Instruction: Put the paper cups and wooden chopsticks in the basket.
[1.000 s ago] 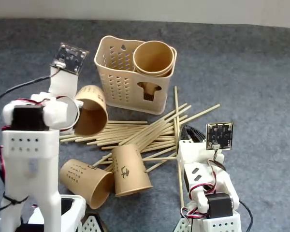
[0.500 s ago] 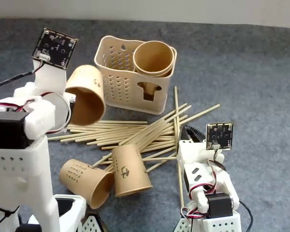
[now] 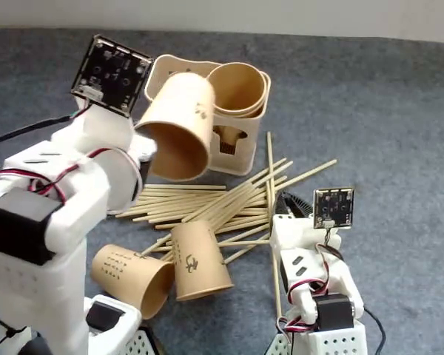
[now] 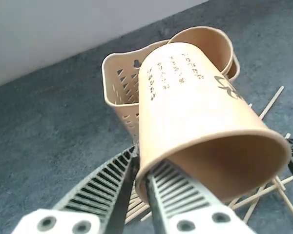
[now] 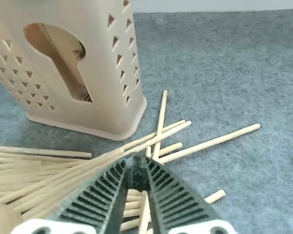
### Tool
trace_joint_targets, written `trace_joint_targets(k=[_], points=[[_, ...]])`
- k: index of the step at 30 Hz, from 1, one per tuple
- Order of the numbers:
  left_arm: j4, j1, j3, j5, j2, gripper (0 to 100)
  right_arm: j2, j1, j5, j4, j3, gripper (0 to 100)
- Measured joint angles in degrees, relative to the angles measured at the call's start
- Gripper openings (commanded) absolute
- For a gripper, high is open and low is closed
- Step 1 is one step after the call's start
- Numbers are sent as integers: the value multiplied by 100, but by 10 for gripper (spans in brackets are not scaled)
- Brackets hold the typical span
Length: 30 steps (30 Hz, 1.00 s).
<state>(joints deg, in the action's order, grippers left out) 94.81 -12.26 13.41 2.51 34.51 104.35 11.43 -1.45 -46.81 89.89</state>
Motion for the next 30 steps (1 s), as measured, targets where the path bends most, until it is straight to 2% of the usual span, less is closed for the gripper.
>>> trace_joint_targets(k=[8,19,21,27,30], points=[[-571,-466,62,-387,-967,5,-9,0,158,18,35,7],[-1310,-457,53,-510,-1600,5,-9,0,193,18,35,7],[-1345,-457,53,-510,-1662,27,-9,0,193,18,35,7],[-1495,-457,53,-475,-1846,191,-9,0,193,18,35,7],[-1618,-466,53,-475,-1846,203,-9,0,193,18,35,7]])
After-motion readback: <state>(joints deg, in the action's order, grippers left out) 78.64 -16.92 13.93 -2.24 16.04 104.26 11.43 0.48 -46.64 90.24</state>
